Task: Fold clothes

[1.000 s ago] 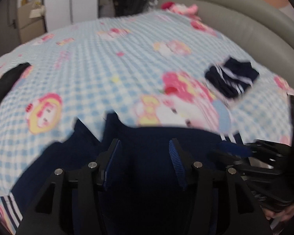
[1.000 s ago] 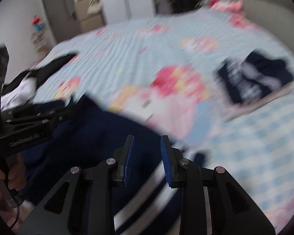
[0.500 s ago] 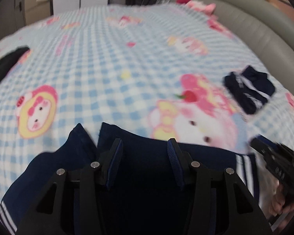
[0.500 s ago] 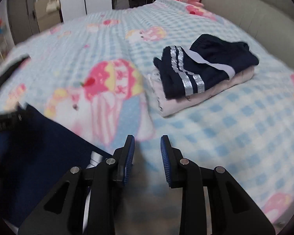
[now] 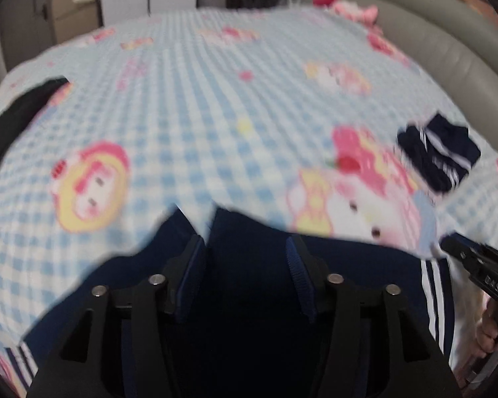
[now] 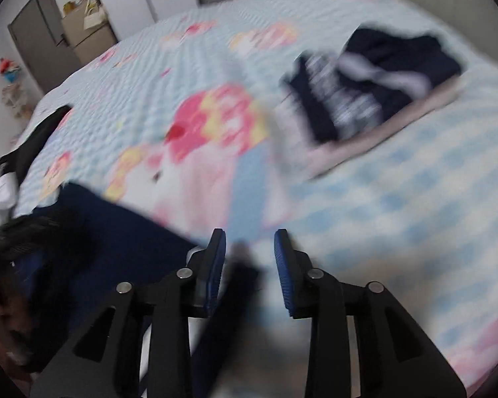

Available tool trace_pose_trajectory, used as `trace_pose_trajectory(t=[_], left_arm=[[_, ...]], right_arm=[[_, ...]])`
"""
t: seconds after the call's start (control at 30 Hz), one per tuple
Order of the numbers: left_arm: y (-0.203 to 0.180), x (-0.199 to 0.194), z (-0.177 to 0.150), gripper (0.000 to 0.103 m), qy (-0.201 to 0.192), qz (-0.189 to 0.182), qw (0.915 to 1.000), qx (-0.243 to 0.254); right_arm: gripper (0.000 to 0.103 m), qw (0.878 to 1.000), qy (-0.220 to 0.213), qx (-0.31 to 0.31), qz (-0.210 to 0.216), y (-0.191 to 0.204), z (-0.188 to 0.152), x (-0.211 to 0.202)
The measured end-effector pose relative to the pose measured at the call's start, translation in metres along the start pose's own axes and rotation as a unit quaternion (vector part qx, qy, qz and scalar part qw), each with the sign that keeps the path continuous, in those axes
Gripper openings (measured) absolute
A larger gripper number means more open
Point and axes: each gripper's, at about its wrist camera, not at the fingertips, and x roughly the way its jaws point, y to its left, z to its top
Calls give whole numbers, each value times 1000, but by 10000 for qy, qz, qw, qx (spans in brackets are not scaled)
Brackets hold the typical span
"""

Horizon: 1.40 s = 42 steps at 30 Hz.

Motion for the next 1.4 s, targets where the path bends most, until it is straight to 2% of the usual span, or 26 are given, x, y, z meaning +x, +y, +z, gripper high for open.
trace_pose_trajectory(t=[0.1,0.17,0.23,0.3,0.33,0.37,0.4,0.5,0.57,0.63,0.67,0.73,0.8,0.9,1.0,1.07,1.1,1.13,1.3,1.37,1.4], left_arm=[[5,16,2,55,169,66,9997,140],[4,30,1,45,387,-25,9991,191],[-3,34,-2,45,438,33,9981,427],[-13,43,-4,42,481,349,9950,797],[-15,50,-4,38,522,707,9916,946],[-13,54,-3,33,506,939,9897,958],[-10,54,-1,33,452,998,9904,844],[2,45,6,34,236,824,9959,286],[4,29,5,34,-16,381,9992,76],[1,12,-2,34,-140,42,9998,102],[-5,6,-7,34,-119,-162,9996,198],[-19,5,-18,34,5,-437,9978,503],[-35,23,-25,38,282,-216,9952,913],[-56,48,-34,40,667,90,9875,1423],[-47,57,-22,41,771,-7,9922,979],[-47,38,-18,43,546,-94,9954,782],[-47,28,-19,48,456,-133,9962,724],[-48,17,-27,49,401,-164,9964,733],[-45,-30,-67,50,190,-312,9967,725],[-39,-27,-84,56,345,-293,9964,712],[-38,-23,-93,58,455,-264,9961,714]], right_arm=[[38,9993,182,178,273,-9,-5,-3],[38,9974,565,334,307,-13,-11,2],[38,9944,745,525,530,-20,-18,2],[39,9930,784,567,672,-24,-19,2],[39,9926,809,561,713,-25,-19,3],[40,9921,834,556,754,-25,-20,4],[41,9918,843,574,764,-27,-21,2],[41,9942,683,506,657,-26,-23,-2],[41,9977,306,194,575,-19,-22,-17],[41,9965,-13,-169,823,-8,-20,-33],[41,9943,-14,-325,1018,0,-21,-35],[41,9918,341,-524,1112,18,-25,-19],[40,9917,699,-680,834,31,-34,0],[40,9927,763,-855,385,40,-39,14],[40,9954,355,-884,-78,43,-32,10],[40,9948,39,-903,-459,47,-25,8],[40,9939,-85,-926,-593,46,-22,5],[40,9949,-114,-888,-472,45,-21,1],[40,9952,65,-595,780,49,-31,-18],[40,9914,242,-627,1123,63,-40,-17],[40,9906,325,-749,1100,72,-45,-13]])
